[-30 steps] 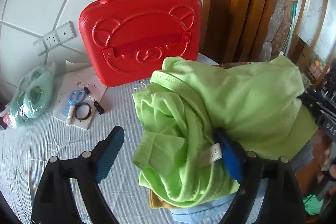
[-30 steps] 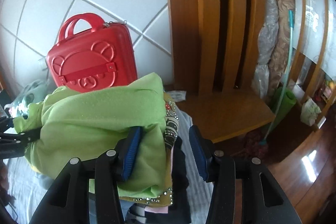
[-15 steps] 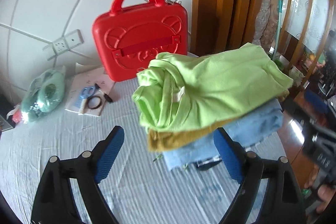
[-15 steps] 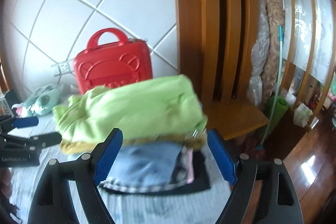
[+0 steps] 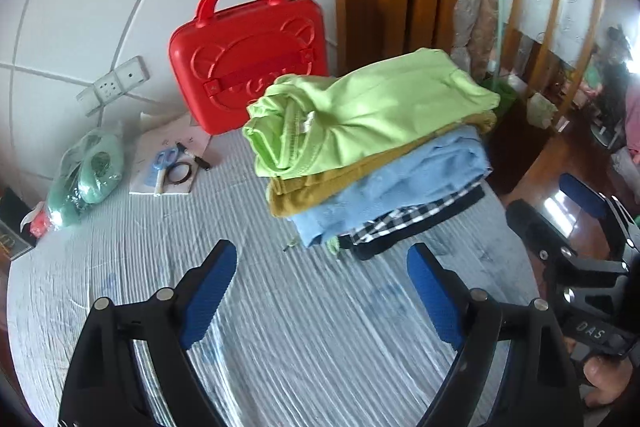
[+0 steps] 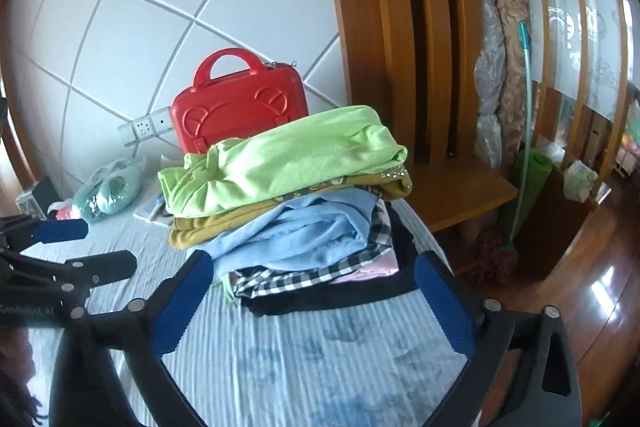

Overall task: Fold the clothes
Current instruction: 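Open both grippers and withdraw from the clothes stack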

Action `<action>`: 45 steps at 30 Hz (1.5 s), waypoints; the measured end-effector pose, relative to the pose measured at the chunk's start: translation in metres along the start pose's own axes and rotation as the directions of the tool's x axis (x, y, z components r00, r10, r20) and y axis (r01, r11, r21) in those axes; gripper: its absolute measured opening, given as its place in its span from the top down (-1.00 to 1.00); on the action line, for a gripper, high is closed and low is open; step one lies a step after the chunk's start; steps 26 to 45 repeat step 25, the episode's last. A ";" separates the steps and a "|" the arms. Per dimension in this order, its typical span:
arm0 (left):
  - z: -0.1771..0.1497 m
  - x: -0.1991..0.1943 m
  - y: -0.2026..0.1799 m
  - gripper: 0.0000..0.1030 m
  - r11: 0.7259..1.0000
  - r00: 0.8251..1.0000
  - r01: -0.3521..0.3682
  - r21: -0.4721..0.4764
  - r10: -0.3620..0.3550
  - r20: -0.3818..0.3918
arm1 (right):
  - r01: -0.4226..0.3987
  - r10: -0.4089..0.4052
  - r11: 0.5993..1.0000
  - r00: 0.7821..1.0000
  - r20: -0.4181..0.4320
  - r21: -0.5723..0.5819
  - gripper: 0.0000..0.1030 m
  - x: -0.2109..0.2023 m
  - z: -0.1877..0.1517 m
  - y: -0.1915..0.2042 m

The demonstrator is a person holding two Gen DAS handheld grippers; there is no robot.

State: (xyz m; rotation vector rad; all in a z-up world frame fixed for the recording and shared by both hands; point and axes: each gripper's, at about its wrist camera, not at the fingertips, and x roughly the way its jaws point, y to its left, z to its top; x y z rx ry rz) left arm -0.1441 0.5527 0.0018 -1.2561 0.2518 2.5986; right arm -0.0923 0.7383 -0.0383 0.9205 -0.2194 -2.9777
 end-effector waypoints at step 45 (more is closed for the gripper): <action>0.000 -0.038 -0.004 -0.70 0.997 0.996 0.079 -0.025 -0.077 0.052 | 0.052 -0.052 0.998 0.998 0.021 0.024 -0.99 -0.046 0.005 0.006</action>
